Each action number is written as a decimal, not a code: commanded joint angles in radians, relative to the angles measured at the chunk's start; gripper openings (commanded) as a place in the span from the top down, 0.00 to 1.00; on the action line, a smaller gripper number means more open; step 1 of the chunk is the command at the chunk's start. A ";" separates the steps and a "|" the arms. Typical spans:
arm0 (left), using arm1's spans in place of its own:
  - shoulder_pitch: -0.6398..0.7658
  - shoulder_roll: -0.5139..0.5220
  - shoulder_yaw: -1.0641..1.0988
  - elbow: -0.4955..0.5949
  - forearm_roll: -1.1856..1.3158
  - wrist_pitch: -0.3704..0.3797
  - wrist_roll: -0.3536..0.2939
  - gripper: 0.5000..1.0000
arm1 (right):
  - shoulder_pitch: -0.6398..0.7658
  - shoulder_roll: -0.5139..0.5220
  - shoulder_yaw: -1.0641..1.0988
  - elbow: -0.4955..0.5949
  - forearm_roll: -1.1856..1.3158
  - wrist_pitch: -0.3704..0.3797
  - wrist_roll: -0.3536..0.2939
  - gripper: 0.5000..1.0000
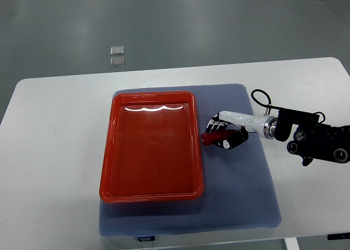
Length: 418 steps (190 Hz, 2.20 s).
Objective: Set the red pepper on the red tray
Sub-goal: 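Close the right hand's fingers around the red pepper, then lift the pepper with the right hand and carry it over the tray, then lower the pepper into the tray and open the right hand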
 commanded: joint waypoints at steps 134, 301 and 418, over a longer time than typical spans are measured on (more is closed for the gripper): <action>0.000 0.000 0.003 0.002 -0.001 0.000 0.000 0.00 | 0.284 0.034 -0.020 0.030 0.095 0.072 -0.002 1.00; 0.000 0.000 0.002 0.002 -0.001 0.002 0.000 0.00 | 0.190 0.484 -0.134 -0.292 0.141 -0.005 -0.001 1.00; 0.000 0.000 0.003 0.002 -0.001 0.002 0.000 0.00 | 0.155 0.484 -0.121 -0.306 0.152 -0.022 0.015 0.53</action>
